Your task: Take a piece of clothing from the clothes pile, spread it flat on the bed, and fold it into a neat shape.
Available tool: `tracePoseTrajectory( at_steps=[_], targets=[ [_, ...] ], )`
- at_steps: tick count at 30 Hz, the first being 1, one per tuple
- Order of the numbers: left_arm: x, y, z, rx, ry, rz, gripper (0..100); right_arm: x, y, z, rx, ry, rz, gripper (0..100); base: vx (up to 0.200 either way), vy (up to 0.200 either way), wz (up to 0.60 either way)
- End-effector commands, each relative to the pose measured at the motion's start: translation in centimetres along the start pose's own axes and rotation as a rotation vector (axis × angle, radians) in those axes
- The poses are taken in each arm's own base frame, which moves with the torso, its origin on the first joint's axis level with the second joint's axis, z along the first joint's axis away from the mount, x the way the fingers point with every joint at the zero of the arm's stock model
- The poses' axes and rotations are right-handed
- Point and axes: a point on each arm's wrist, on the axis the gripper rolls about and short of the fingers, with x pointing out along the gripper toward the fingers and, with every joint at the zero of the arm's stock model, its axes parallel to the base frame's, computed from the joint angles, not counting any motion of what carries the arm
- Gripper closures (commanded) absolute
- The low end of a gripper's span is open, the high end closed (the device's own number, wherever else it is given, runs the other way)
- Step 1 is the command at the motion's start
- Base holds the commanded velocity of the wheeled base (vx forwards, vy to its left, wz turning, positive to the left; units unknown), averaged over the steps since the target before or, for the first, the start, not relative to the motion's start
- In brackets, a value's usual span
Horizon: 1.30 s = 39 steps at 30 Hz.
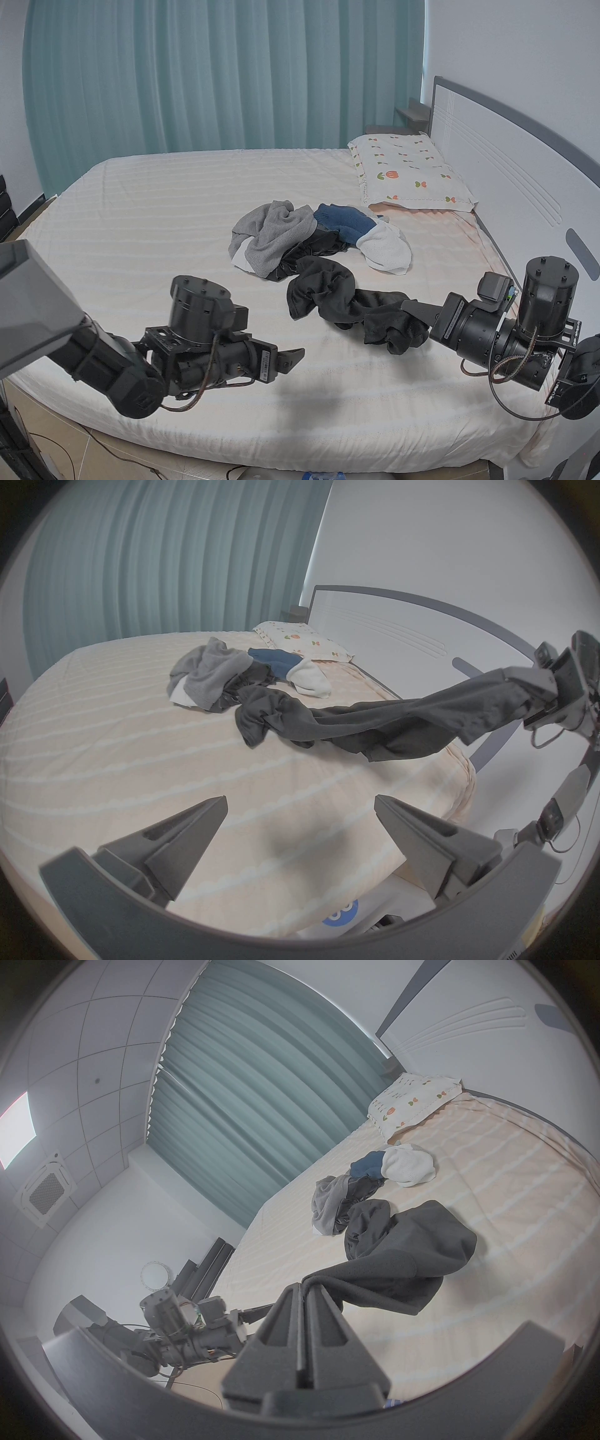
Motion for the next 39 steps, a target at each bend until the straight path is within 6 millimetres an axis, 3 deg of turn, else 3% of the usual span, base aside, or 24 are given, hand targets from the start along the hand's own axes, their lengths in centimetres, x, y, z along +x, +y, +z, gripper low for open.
tracePoseTrajectory(
  at_steps=[1, 10, 24, 35, 39],
  targets=[
    [2.3, -0.3, -0.9, 0.008, 0.042, 0.000, 0, 0.1, 0.1, 0.0, 0.000, -0.002, 0.004, 100, 0.000, 0.000, 0.00],
    [5.4, -0.5, -0.8, 0.009, 0.036, 0.004, 0, -0.3, 1.0, -0.1, -0.006, 0.004, 0.043, 100, 0.000, 0.000, 0.00],
    [14.0, -0.6, 0.7, -0.041, -0.128, 0.100, 0, -3.2, 3.0, 0.6, -0.014, -0.028, 0.148, 100, 0.000, 0.000, 0.00],
    [17.6, 0.5, 0.9, -0.099, -0.181, 0.139, 0, -5.6, 3.9, 1.2, -0.058, -0.056, 0.228, 100, 0.000, 0.000, 0.00],
    [18.1, 1.7, 1.0, -0.110, -0.185, 0.160, 0, -6.4, 4.0, 2.7, -0.081, -0.084, 0.282, 100, 0.000, 0.000, 0.00]
  ],
)
